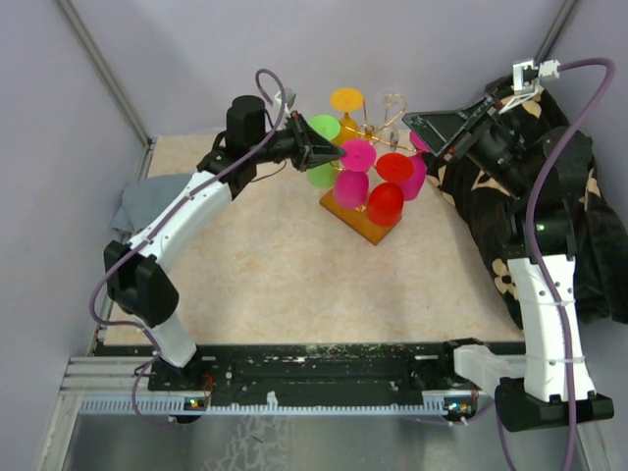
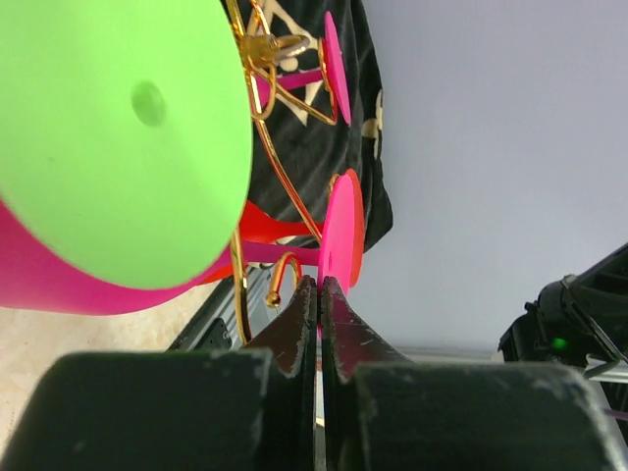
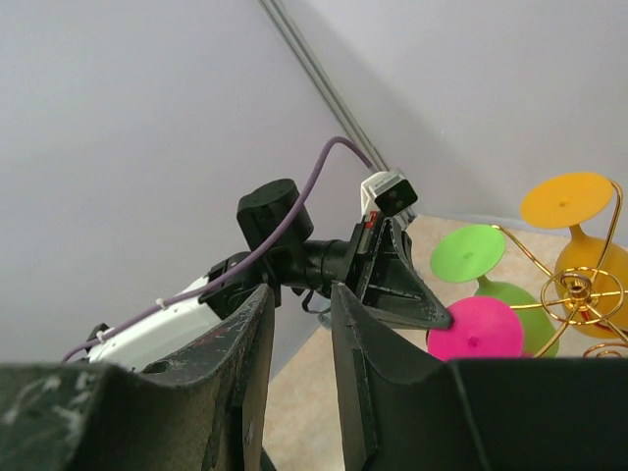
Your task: Place the wine glass upside down on the wine glass rack
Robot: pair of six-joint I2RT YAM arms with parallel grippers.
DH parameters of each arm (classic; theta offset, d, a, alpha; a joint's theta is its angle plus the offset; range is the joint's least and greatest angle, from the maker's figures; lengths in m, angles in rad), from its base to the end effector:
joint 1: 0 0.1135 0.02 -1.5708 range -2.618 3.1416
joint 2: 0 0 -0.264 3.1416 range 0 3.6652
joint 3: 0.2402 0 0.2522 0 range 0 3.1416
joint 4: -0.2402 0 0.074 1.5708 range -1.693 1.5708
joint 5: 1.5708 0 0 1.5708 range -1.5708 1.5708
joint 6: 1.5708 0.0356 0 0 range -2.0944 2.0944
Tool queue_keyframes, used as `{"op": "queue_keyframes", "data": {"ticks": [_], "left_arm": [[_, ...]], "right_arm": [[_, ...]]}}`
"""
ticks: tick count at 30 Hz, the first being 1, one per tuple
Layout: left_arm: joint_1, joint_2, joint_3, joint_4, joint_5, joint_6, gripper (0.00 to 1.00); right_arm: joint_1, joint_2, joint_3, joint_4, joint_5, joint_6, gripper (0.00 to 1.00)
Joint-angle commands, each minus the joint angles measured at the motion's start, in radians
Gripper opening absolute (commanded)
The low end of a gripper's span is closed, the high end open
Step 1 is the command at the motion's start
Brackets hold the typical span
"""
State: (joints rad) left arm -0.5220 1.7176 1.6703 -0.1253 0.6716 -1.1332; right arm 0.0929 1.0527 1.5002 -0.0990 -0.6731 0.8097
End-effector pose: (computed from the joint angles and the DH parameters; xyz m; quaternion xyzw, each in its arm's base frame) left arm 0.3413 -0.2219 0.4055 -0.0152 0.7530 -0.6180 0.2254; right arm 0.1770 0.0388 0.5377 -0.0633 0.6021 0.5077 0.6130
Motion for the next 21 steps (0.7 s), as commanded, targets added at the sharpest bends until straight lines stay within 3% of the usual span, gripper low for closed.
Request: {"op": "queue_keyframes", "data": {"ticks": [1, 13, 21], "left_arm": [[-0.005, 0.014, 0.042, 0.011, -0.027, 0.013, 0.0], [0.005, 0.054, 0.083, 0.043, -0.057, -0.012, 0.0], [0.036, 0.018, 0.027, 0.09, -0.08, -0.041, 0.0]], "right_arm": [[-0.015, -0.024, 0.03, 0.015, 0.013, -0.026, 0.3], [-0.015, -0.015, 0.016, 0.024, 0.01, -0.027, 0.3], [-0.015, -0.009, 0.008, 0.036, 0.007, -0.026, 0.3]]}}
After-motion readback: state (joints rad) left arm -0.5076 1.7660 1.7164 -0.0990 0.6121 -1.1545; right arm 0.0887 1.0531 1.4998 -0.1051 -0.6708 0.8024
